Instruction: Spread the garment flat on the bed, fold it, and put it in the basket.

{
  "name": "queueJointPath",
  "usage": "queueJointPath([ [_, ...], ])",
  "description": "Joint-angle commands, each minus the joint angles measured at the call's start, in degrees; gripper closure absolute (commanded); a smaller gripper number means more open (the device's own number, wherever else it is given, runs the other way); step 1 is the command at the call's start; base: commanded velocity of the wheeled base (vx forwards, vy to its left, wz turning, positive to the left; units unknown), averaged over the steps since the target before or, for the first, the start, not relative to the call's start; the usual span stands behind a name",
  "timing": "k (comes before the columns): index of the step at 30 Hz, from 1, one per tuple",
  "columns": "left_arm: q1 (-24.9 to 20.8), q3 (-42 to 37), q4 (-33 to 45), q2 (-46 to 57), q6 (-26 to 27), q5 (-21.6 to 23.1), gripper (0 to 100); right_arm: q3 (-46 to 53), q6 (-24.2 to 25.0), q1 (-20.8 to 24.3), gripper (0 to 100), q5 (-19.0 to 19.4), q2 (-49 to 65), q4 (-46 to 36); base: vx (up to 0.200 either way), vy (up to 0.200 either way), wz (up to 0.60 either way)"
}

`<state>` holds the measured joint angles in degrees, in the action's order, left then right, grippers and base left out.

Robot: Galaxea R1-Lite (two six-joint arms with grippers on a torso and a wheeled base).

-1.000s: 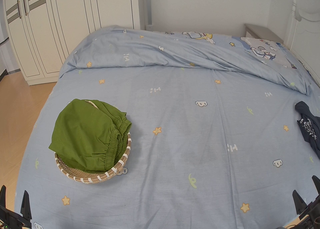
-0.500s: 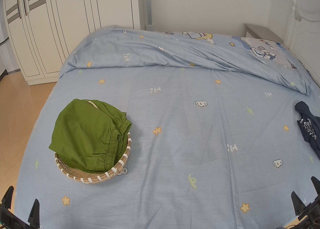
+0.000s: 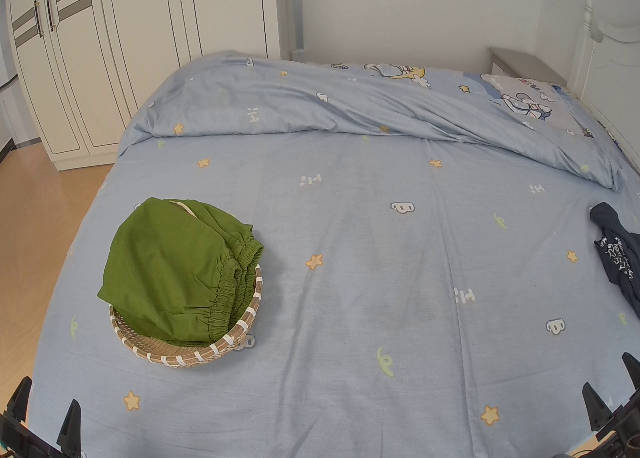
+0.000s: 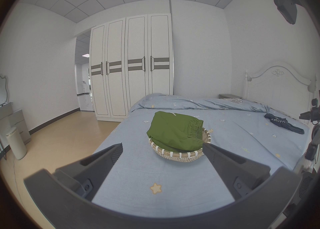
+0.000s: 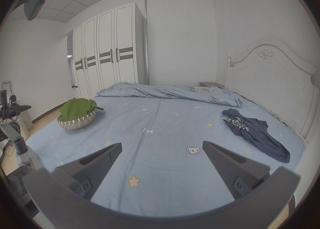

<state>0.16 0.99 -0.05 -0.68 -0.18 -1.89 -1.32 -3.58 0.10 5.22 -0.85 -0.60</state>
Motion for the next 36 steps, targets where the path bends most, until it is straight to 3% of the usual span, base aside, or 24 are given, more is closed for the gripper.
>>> queueJointPath([
  [1, 0.0, -0.9, 0.0, 0.2, 0.0, 0.0, 0, 0.1, 0.0, 0.0, 0, 0.0, 0.9, 0.1, 0.0, 0.0, 0.0],
  [19, -0.1, -0.9, 0.0, 0.2, -0.2, 0.4, 0, 0.3, 0.0, 0.0, 0, 0.1, 0.9, 0.6, 0.0, 0.0, 0.0],
  [28, -0.1, -0.9, 0.0, 0.2, -0.3, 0.2, 0, 0.3, 0.1, 0.0, 0, 0.1, 0.9, 0.6, -0.2, 0.0, 0.0],
  [36, -0.1, -0.9, 0.0, 0.2, -0.3, 0.2, 0, 0.3, 0.1, 0.0, 0, 0.0, 0.9, 0.6, -0.2, -0.2, 0.0],
])
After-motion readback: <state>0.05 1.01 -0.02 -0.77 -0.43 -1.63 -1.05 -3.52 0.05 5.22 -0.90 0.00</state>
